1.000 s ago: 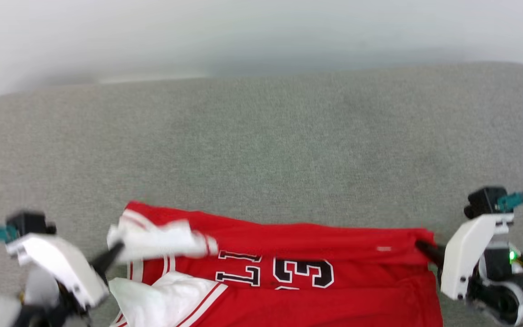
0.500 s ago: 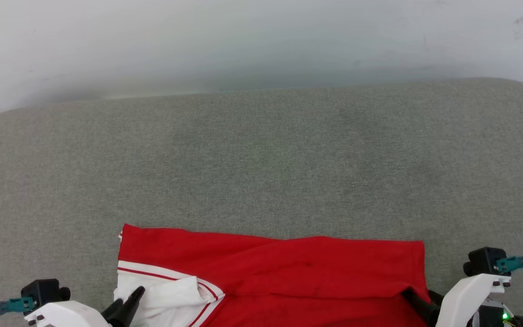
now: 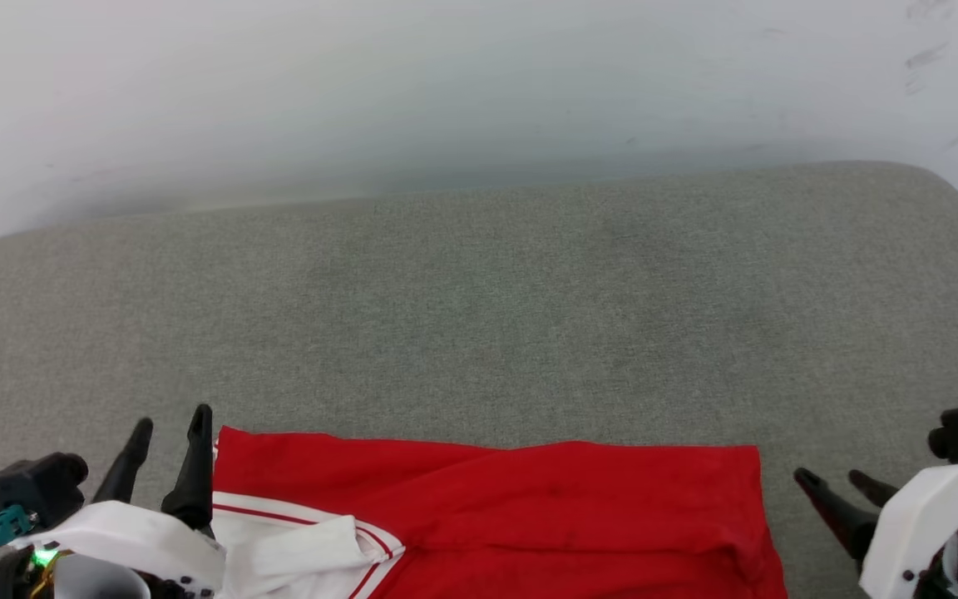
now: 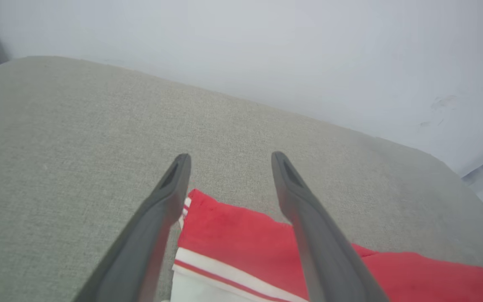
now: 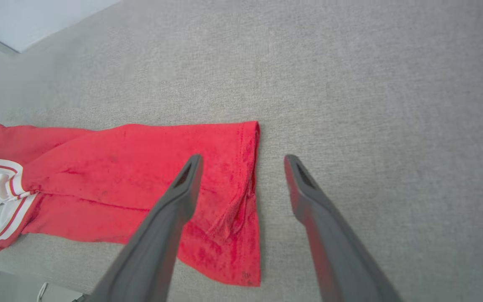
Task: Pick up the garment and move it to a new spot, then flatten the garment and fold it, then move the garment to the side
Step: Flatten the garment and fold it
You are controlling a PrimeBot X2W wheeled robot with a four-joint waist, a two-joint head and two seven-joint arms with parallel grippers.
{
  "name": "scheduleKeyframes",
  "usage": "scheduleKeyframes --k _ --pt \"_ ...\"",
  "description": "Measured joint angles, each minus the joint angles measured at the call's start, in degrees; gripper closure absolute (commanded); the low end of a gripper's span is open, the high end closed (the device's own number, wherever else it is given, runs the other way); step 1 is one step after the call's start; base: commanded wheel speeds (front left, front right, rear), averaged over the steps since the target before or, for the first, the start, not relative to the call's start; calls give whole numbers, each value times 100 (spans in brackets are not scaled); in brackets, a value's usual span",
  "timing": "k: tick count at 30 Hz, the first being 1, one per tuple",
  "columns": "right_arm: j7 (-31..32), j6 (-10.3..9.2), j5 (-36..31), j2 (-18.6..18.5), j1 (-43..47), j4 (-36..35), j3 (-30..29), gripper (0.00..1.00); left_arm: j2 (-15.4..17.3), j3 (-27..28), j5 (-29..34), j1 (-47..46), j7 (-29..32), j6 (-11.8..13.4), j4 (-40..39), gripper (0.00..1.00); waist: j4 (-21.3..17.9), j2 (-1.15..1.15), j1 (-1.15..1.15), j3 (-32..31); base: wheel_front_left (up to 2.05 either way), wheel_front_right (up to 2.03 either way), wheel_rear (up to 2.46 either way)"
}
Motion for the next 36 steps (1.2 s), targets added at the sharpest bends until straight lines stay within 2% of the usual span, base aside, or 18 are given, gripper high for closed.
scheduleKeyframes --k 6,10,17,24,25,26,27,36 --pt "702 0 -199 -104 -8 -330 -342 0 104 -140 775 -168 -360 231 -504 0 155 0 0 109 0 0 0" --pt "1051 0 -242 -32 -3 -248 -368 0 33 -207 1122 -352 -499 229 -789 0 336 0 1 239 0 0 0" --pt "1218 0 -286 180 58 298 -331 0 -192 -237 1480 -464 -582 230 -1017 0 703 0 1 479 0 0 0" --pt "1192 0 -276 230 39 870 -372 0 -245 -209 1603 -415 -595 229 -1063 0 910 0 1 644 0 0 0" --pt "1210 -1 -253 238 3 923 -375 43 -256 -207 1602 -410 -595 226 -1065 0 919 0 1 651 0 0 0" --pt "1218 -1 -194 253 -23 959 -382 93 -269 -207 1603 -405 -595 218 -1063 0 924 0 1 647 0 0 0" --pt "1219 -2 -166 267 -30 993 -386 100 -287 -211 1604 -400 -597 190 -1061 0 927 0 1 634 0 0 0" --pt "1061 0 -135 263 -237 1085 -164 100 -202 -215 1659 -255 -575 242 -998 0 808 0 1 335 0 0 0"
